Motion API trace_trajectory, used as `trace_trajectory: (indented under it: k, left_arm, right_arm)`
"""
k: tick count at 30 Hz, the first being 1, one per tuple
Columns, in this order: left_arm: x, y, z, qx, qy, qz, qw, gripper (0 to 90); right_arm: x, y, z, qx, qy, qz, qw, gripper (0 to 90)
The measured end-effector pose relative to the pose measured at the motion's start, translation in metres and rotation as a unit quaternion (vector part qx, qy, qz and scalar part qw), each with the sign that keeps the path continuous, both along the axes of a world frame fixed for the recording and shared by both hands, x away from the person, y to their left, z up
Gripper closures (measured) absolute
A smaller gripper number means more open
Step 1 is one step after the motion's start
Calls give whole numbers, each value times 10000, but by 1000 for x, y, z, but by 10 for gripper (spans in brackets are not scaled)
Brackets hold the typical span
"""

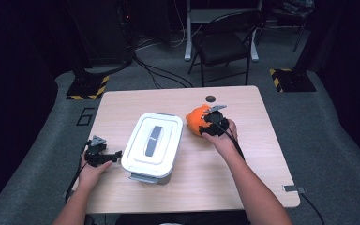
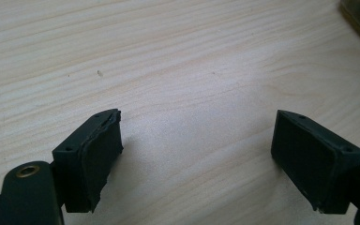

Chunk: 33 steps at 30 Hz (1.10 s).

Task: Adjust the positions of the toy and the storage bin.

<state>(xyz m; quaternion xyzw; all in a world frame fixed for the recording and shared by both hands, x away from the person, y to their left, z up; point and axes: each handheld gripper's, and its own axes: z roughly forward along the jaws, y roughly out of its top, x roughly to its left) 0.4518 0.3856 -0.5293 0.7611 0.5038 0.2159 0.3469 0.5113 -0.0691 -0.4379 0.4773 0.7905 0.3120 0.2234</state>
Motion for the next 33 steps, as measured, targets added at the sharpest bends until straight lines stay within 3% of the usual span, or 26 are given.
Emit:
trace_trajectory:
  k: [8,14,22,33]
  left_arm:
    - [0,0,0,-2,-5,1,10000,165]
    - [0,0,0,6,2,-10,10000,165]
    - [0,0,0,7,-13,-5,10000,165]
    - [0,0,0,11,-4,-13,10000,165]
  right_arm:
    - [8,0,-3,-98,11,-55,9999,383]
    - [13,2,-5,-230,-10,-43,9997,490]
    - [13,-1,-2,-167,-77,-124,9998,661]
    - [11,-7,13,-21,-103,-148,9998,747]
